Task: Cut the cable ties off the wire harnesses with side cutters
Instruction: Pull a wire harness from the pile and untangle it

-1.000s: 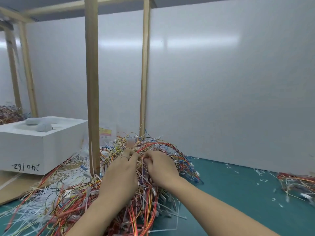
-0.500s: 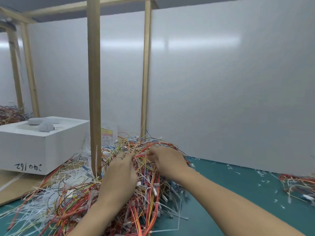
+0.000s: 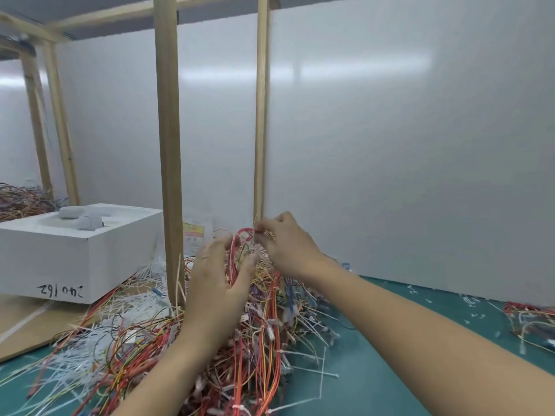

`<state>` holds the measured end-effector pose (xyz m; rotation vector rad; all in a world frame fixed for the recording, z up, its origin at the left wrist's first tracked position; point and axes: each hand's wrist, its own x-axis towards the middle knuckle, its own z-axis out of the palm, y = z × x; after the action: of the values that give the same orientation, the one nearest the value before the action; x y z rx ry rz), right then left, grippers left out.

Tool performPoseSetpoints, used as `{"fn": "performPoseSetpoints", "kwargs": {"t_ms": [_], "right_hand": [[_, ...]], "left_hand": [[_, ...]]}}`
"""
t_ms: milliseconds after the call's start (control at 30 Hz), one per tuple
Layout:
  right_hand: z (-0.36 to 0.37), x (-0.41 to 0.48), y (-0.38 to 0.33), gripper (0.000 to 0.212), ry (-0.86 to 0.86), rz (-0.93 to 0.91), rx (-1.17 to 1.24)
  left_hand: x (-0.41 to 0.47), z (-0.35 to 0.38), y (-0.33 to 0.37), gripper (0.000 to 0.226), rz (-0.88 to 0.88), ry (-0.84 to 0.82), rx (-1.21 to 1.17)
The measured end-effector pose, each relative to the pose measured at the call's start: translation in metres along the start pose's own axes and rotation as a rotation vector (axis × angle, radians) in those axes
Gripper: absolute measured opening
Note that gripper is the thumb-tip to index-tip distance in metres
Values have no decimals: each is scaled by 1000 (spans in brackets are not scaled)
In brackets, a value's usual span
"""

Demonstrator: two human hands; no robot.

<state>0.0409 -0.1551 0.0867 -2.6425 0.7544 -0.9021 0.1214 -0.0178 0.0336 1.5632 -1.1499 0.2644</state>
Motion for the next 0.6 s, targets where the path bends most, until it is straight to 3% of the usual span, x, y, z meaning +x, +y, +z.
{"fn": "performPoseSetpoints", "kwargs": {"t_ms": [233, 300, 467, 600], "right_hand": [[13, -24, 20, 24, -182, -9, -133], [15, -29, 28, 21, -160, -22, -144], [20, -37, 45, 21, -15, -83, -438], [13, -30, 44, 16, 21, -102, -383]], "left_hand": [[-6, 6, -9, 45, 79, -149, 159], [-6, 8, -14, 44, 69, -163, 181], [-10, 9, -23, 44, 60, -172, 230], [-10, 8, -22, 43, 57, -163, 198]]}}
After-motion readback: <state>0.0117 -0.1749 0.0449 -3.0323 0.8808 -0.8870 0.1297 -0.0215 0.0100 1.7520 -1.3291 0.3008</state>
